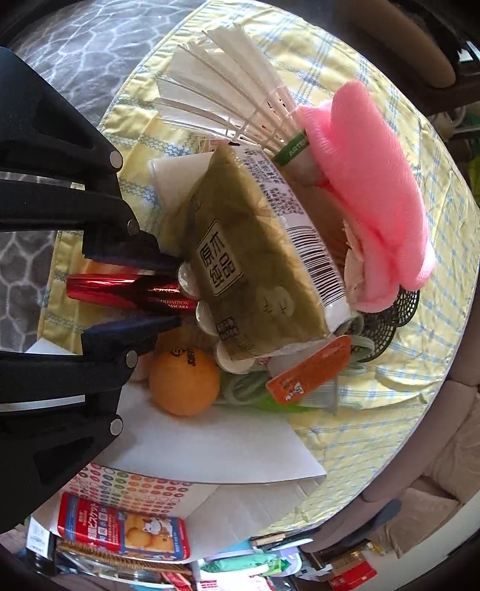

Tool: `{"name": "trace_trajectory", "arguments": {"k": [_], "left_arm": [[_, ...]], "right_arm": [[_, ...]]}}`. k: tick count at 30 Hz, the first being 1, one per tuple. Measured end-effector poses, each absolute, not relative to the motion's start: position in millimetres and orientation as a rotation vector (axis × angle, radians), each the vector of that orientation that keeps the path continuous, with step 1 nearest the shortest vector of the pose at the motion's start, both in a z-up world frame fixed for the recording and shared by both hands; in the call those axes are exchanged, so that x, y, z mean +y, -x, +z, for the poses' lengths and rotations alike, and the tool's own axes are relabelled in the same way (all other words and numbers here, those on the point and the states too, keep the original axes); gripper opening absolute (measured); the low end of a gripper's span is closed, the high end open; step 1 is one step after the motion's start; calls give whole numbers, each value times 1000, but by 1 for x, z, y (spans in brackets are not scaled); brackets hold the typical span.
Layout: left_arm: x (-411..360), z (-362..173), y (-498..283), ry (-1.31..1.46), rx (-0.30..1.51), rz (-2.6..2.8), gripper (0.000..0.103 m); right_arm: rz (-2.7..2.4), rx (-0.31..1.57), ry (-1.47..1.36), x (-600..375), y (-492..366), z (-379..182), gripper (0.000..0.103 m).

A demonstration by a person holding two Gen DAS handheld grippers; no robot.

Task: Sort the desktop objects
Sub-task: 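Grasp the red mascara tube with the right gripper and lift it, then carry the mascara tube with the right gripper into the white box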

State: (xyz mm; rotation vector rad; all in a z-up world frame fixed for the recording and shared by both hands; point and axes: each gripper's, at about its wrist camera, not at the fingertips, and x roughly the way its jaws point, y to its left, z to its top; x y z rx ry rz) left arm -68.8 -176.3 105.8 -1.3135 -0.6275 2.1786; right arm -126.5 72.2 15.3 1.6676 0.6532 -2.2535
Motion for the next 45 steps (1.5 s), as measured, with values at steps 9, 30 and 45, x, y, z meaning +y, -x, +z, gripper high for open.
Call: {"name": "trace_trajectory", "arguments": {"k": [9,30,45], "left_arm": [[-162,110,61,1285,-645,2050,70],[-58,44,13,1519,-528,1747,70],[-56,34,8,1464,-854,1627,20]], "right_arm": [[-2236,251,-1597,111,83,42,19],[-2209,136,-1550,135,-29,23,20],[-2172,-90,-1350,143,-51,68,19]]}}
